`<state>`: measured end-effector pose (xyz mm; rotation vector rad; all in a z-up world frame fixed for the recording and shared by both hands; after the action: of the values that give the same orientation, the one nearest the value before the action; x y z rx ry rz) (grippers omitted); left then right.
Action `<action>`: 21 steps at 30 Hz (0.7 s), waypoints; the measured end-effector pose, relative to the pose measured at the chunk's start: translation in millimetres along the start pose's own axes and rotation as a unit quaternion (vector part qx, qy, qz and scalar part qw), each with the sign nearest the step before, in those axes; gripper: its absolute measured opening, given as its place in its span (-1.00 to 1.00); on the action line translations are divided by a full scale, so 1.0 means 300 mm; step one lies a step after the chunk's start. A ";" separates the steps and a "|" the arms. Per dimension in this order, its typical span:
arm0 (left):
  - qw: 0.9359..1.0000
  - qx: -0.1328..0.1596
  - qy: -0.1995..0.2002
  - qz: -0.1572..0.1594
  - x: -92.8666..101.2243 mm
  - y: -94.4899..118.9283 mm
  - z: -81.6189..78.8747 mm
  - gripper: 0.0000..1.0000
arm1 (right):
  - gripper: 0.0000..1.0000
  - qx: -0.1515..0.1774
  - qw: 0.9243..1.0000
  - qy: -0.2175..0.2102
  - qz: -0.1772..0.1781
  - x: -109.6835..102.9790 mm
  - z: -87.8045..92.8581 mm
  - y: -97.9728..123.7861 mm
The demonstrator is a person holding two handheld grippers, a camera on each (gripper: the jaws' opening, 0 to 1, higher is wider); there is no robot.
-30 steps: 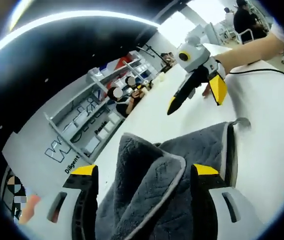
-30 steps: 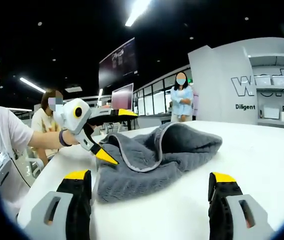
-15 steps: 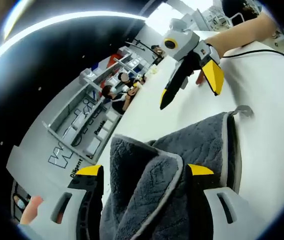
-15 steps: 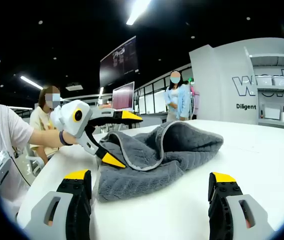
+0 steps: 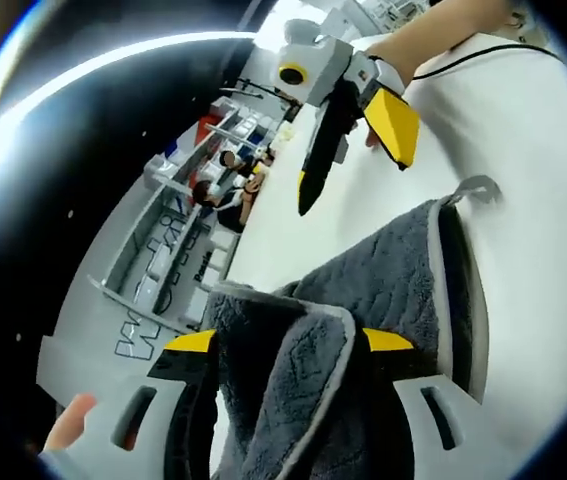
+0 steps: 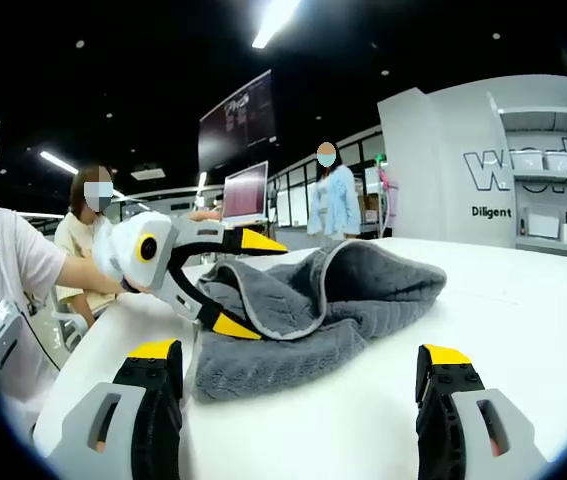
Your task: Fold the towel on the table until its edges align and the towel forms a compact rectangular stack.
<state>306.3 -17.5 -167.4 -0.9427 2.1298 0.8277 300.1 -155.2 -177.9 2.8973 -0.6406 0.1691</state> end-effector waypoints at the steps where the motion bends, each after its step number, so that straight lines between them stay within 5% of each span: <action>1: 1.000 -0.002 -0.003 0.000 0.002 -0.002 0.001 0.00 | 0.98 0.000 1.000 0.000 0.000 0.000 0.000 0.000; 13: 0.999 -0.017 -0.021 0.032 0.051 -0.021 0.016 -0.51 | 0.98 -0.008 1.000 0.003 -0.003 -0.005 0.008 -0.004; 21: 0.998 -0.031 0.009 0.048 0.069 -0.024 0.033 -0.82 | 0.98 -0.010 1.000 0.004 -0.003 -0.006 0.010 -0.004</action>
<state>304.5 -21.7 -191.0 -0.8880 2.1907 0.9414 299.1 -154.0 -181.2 2.8764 -0.6283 0.1735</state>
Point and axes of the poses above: the point that each gripper's makers call its tool centre point, and the gripper's own axes: y roughly backward along the fingers, x roughly to its right, z roughly out of its underside, the point moved 4 cm from there along y, roughly backward along the fingers, and after that the axes turned 13 degrees about y, right-handed, at the moved point
